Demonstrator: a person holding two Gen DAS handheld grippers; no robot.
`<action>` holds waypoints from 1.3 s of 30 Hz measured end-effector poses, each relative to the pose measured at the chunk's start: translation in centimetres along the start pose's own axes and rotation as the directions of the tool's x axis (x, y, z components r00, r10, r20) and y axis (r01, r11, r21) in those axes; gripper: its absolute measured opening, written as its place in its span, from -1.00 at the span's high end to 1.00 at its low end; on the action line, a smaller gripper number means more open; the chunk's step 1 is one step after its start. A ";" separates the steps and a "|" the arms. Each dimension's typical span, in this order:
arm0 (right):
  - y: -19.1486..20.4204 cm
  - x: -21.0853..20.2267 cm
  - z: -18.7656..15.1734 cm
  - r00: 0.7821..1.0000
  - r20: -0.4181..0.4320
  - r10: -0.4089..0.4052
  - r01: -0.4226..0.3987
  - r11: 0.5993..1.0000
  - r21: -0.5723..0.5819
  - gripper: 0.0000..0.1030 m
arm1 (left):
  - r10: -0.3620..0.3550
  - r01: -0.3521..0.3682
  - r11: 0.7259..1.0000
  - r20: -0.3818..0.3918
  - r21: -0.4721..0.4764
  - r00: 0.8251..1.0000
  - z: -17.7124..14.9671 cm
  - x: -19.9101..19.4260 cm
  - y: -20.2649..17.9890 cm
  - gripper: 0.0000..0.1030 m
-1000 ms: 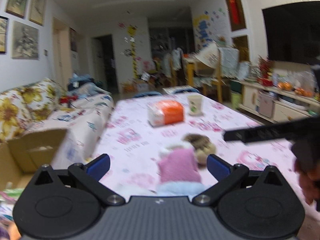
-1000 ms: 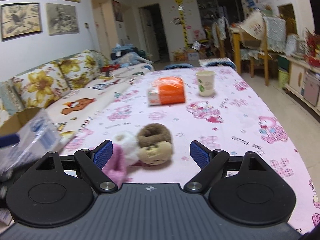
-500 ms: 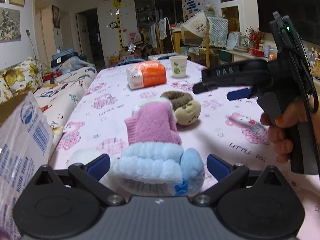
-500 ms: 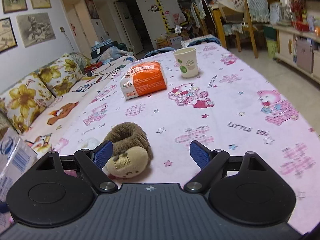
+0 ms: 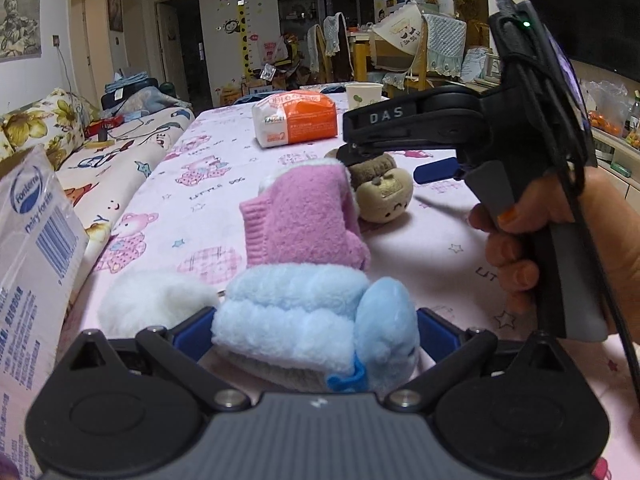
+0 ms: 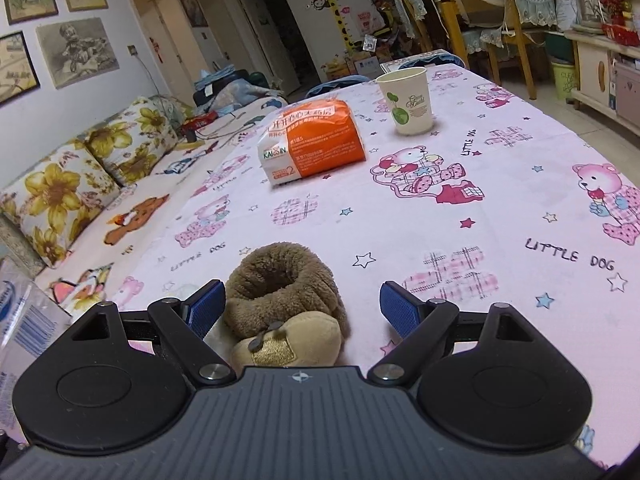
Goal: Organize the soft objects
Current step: 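Grasp the blue fluffy slipper with the left tool while the right tool grasps the brown plush, then carry the blue slipper and brown plush into the cardboard box and release both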
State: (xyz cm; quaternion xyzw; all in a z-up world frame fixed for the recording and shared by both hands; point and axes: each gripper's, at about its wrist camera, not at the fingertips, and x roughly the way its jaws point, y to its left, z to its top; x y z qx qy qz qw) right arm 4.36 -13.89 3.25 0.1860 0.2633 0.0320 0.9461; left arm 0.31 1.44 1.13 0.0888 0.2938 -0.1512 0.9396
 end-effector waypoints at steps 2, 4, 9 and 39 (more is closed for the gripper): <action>0.2 0.4 -0.1 1.000 -0.016 0.013 -0.012 1.000 0.005 -1.00 | 0.007 -0.007 1.000 -0.006 -0.005 1.000 0.0 0.0 0.0 -0.92; 0.3 0.6 -0.3 1.000 -0.018 0.011 -0.011 1.000 0.004 -1.00 | 0.019 -0.019 1.000 -0.012 -0.009 1.000 0.1 0.2 0.0 -0.84; 0.3 0.7 0.0 0.999 -0.025 0.023 -0.022 1.000 0.016 -1.00 | 0.032 -0.033 0.999 -0.018 -0.028 0.999 0.2 0.1 0.3 -0.63; -0.4 -2.3 0.2 0.994 0.040 -0.104 0.103 0.994 0.022 0.05 | -0.056 0.072 0.985 0.105 -0.158 0.993 2.1 -2.9 2.4 0.22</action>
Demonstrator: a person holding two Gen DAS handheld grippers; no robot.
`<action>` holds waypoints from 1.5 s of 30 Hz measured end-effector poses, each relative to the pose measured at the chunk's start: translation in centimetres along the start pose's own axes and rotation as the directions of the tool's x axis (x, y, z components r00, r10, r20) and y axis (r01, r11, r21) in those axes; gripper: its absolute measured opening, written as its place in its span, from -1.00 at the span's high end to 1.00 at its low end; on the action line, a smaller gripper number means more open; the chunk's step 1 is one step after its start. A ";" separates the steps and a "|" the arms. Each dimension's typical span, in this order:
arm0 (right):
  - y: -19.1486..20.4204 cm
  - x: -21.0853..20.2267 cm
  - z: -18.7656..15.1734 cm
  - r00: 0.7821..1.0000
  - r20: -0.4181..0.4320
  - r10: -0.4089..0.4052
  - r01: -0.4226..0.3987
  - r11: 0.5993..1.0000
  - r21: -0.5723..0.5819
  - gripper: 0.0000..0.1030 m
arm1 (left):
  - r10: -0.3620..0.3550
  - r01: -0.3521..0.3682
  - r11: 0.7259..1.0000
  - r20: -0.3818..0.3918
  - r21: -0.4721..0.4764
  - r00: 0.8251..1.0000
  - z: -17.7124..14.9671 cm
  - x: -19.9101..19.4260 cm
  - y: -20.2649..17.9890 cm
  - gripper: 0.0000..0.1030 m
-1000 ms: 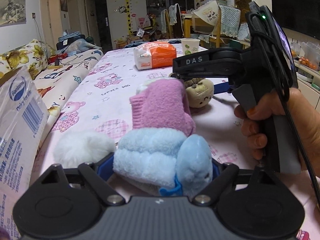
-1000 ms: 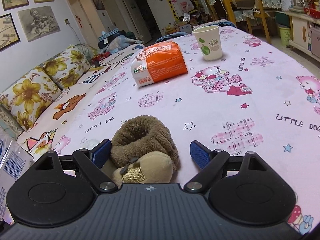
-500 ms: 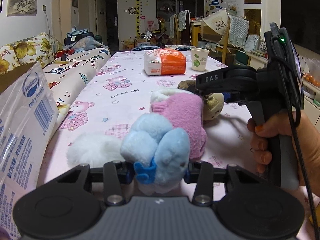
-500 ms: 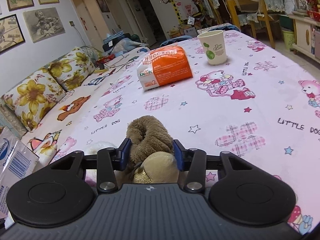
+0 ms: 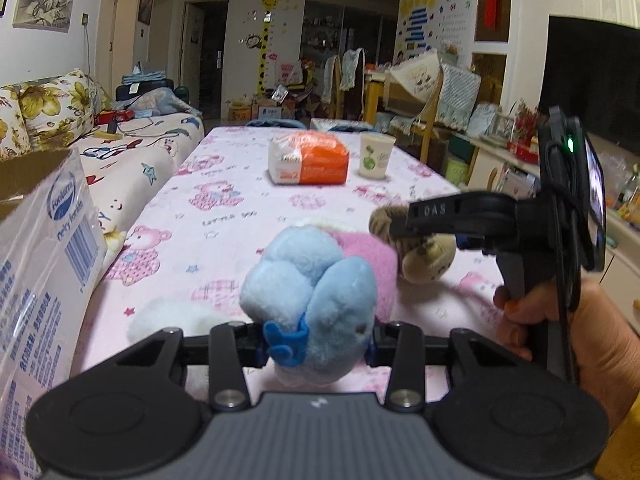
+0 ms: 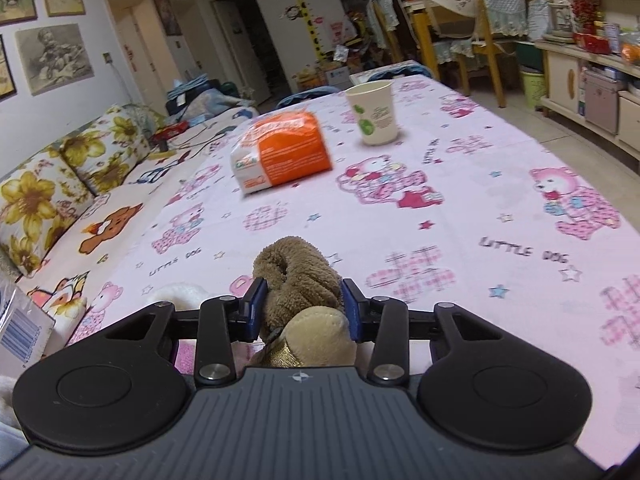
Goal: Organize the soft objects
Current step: 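Carry the blue slipper and brown plush into the cardboard box and release both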
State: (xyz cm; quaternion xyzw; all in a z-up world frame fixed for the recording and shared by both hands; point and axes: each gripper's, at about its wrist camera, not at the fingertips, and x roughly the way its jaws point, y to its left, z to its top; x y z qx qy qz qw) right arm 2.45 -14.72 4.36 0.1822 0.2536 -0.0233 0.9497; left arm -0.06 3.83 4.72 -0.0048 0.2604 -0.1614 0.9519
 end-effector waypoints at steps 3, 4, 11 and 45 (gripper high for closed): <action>-0.6 -0.4 0.0 1.000 0.002 -0.005 0.005 0.999 0.032 0.05 | -0.011 0.011 1.000 0.027 -0.008 1.000 0.4 -0.5 0.2 0.22; -0.8 -0.6 0.0 1.000 0.003 -0.007 0.007 0.999 0.042 0.05 | -0.013 0.014 1.000 0.037 -0.012 0.999 0.5 -0.7 0.2 0.22; -1.5 -2.3 -0.4 1.000 0.009 -0.015 0.014 0.995 0.097 0.05 | -0.015 0.019 0.999 0.082 -0.038 0.996 1.4 -1.7 0.9 0.22; 12.5 -3.8 1.1 0.926 0.016 0.377 -0.378 0.925 0.034 0.04 | 0.241 -0.126 0.927 0.303 -0.353 0.922 4.1 -8.6 10.1 0.20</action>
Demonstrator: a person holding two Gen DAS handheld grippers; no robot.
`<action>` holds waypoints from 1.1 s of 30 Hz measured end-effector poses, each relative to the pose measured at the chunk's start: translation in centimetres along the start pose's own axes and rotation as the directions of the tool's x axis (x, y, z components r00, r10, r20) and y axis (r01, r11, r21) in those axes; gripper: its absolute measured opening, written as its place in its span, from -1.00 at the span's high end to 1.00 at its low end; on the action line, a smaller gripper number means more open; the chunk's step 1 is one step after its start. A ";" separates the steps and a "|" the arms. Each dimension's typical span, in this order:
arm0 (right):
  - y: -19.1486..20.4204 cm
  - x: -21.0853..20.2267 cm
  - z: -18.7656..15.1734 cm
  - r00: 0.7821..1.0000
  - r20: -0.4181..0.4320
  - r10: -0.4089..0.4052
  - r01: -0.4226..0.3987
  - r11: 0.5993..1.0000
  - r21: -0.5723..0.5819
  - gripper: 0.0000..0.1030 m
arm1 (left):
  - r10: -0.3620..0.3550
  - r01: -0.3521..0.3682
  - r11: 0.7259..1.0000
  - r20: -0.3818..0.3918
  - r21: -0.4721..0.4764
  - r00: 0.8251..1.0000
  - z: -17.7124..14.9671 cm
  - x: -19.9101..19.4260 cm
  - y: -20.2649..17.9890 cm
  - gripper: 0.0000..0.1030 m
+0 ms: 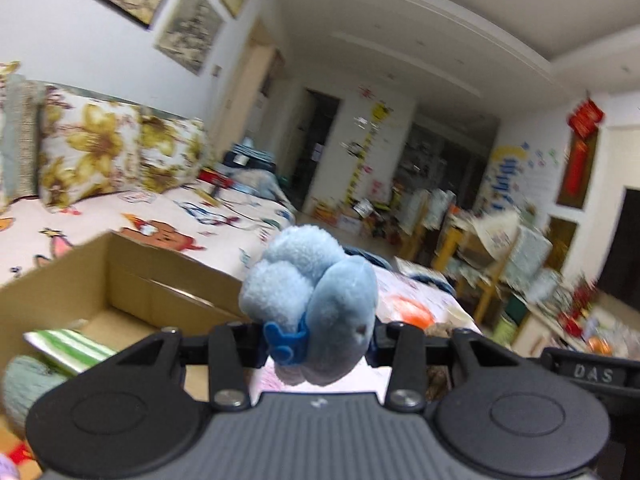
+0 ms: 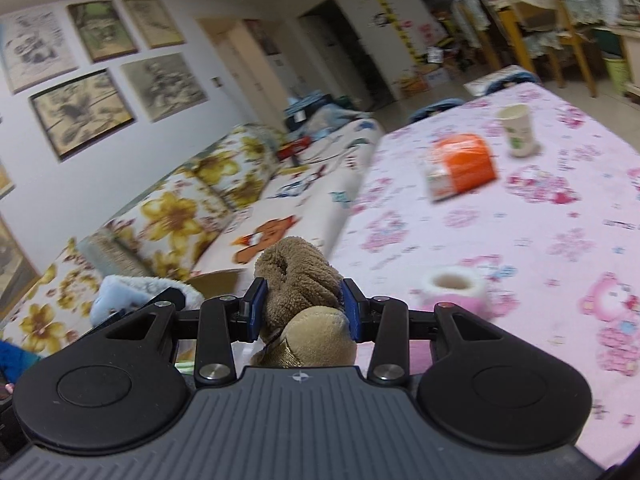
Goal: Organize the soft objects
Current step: 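Carry the blue slipper and brown plush into the cardboard box and release both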
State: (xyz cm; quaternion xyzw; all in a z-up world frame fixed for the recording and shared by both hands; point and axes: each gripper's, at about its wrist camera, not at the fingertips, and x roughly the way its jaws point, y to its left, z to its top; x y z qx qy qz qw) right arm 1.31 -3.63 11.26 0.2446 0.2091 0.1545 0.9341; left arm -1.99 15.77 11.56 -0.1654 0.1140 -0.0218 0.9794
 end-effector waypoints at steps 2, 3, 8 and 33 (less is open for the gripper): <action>1.0 1.5 0.3 0.999 -0.014 0.037 -0.037 0.999 -0.009 0.04 | 0.045 -0.045 0.999 0.023 -0.020 0.999 0.4 -0.2 0.9 0.20; 1.7 2.1 0.3 0.998 -0.021 0.053 -0.054 0.998 -0.017 0.04 | 0.066 -0.065 0.997 0.031 -0.037 0.997 0.6 -0.3 1.5 0.20; 3.6 5.7 0.7 0.990 -0.056 0.131 -0.133 0.990 -0.036 0.04 | 0.194 -0.188 0.974 0.040 -0.125 0.980 1.1 -0.2 4.5 0.19; 2.8 9.9 -0.1 0.990 -0.070 0.121 -0.125 0.990 -0.063 -0.95 | 0.319 -0.323 0.930 -0.051 -0.176 0.946 1.3 0.8 8.0 -0.63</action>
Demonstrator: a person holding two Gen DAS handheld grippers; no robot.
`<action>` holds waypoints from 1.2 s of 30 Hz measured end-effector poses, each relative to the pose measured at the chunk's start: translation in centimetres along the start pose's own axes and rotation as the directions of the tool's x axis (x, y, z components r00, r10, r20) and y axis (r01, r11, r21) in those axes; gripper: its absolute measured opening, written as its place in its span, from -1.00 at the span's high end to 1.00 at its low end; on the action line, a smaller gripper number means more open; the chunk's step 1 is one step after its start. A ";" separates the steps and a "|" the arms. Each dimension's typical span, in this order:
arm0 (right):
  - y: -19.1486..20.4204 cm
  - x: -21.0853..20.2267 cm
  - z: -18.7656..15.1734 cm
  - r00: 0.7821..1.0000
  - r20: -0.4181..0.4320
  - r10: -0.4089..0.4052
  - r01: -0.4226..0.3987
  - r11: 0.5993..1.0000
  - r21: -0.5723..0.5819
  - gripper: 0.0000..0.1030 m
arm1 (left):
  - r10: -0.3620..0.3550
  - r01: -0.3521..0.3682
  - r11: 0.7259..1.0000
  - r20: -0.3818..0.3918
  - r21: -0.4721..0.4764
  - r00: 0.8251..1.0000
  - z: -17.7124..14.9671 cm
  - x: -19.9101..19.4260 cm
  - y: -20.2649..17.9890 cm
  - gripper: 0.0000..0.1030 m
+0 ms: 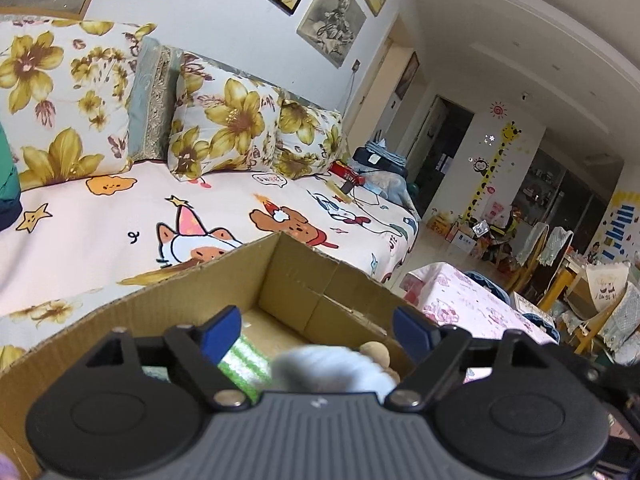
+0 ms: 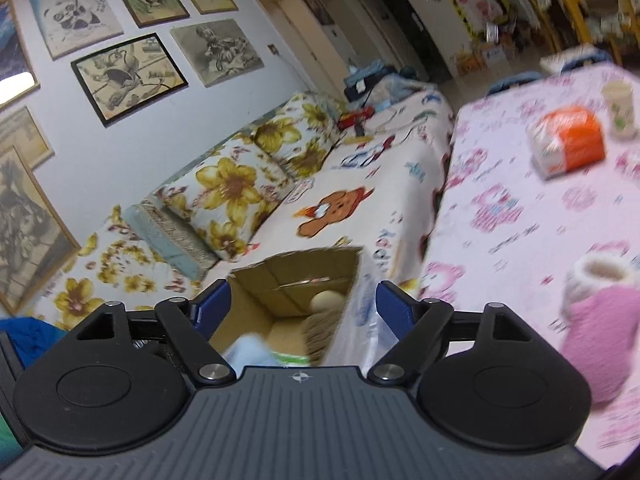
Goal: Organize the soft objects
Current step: 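Carry the blue slipper and brown plush into the cardboard box and release both, then move both tools back over the pink sock and white pompom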
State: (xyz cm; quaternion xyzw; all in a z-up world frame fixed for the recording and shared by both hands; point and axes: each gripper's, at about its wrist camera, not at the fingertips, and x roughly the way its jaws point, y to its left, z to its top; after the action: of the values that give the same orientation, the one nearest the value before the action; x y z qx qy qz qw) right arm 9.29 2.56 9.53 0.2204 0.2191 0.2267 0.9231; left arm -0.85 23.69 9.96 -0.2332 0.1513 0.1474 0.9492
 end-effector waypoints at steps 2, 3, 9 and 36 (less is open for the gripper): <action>0.2 -1.2 -0.2 0.999 0.021 -0.032 0.033 0.999 -0.036 -0.96 | -0.016 0.016 1.000 -0.003 0.005 1.000 0.0 0.0 -0.1 -0.70; 0.1 -1.5 -0.2 0.999 0.031 -0.044 0.046 0.998 -0.050 -0.97 | -0.024 0.024 1.000 -0.002 0.007 1.000 0.0 -0.1 -0.2 -0.79; 0.1 -3.4 -0.3 0.988 0.103 -0.111 0.126 0.982 -0.142 -1.00 | -0.052 0.051 0.996 0.027 0.070 0.998 -0.4 -0.9 -1.4 -0.91; -3.2 -5.0 -1.1 0.942 0.194 -0.275 0.307 0.938 -0.164 -1.00 | -0.170 0.128 0.928 0.093 0.351 0.981 -2.9 -2.7 -6.4 -0.98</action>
State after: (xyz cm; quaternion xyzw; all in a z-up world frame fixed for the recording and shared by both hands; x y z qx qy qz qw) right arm 5.75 -2.21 8.55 0.1140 0.1477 0.0879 0.9785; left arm -1.70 16.25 11.02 -0.0654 0.0985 0.0602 0.9912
